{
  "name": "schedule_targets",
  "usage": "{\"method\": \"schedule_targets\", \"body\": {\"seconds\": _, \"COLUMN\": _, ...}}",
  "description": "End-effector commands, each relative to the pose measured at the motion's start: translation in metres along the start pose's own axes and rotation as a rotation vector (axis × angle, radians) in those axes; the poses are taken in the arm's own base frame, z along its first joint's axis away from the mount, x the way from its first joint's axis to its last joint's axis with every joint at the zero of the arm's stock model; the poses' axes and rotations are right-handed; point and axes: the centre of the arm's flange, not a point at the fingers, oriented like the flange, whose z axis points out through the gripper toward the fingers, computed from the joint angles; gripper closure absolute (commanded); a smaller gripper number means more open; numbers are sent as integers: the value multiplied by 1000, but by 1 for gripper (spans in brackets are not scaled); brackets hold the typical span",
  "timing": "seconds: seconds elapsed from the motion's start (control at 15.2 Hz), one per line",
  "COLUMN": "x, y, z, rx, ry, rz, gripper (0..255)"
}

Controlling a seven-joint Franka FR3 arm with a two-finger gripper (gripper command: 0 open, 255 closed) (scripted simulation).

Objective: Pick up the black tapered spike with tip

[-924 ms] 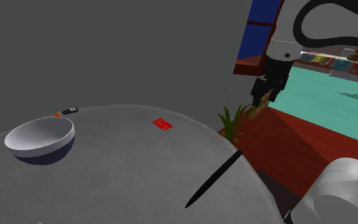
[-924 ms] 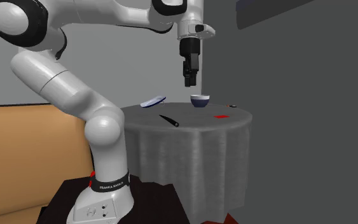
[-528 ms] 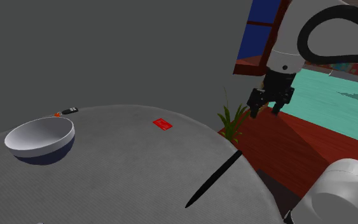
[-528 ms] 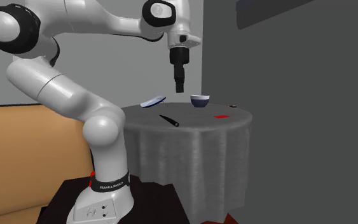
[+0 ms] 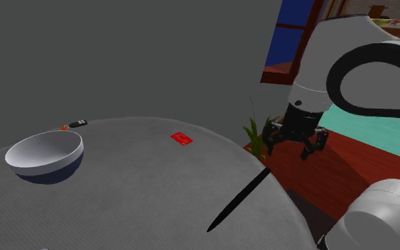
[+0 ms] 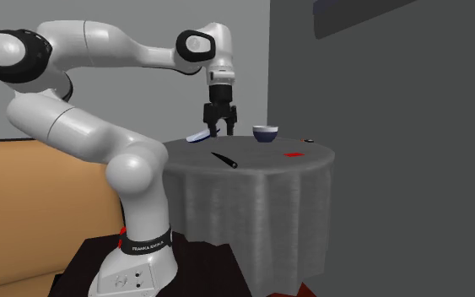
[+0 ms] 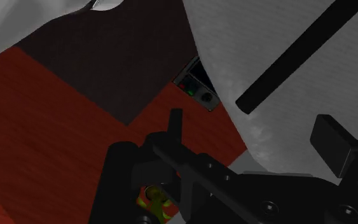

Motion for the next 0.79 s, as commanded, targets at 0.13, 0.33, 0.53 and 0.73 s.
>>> {"method": "schedule_targets", "body": {"seconds": 0.13, "x": -37, "y": -33, "z": 23, "rx": -1, "ry": 1, "rz": 251, "gripper": 0}}
{"method": "schedule_targets", "body": {"seconds": 0.33, "x": -58, "y": -63, "z": 39, "rx": -2, "ry": 4, "rz": 430, "gripper": 0}}
{"method": "schedule_targets", "body": {"seconds": 0.53, "x": -74, "y": -95, "z": 56, "rx": -2, "ry": 6, "rz": 609, "gripper": 0}}
{"method": "schedule_targets", "body": {"seconds": 0.73, "x": -75, "y": -96, "z": 72, "rx": -2, "ry": 6, "rz": 609, "gripper": 0}}
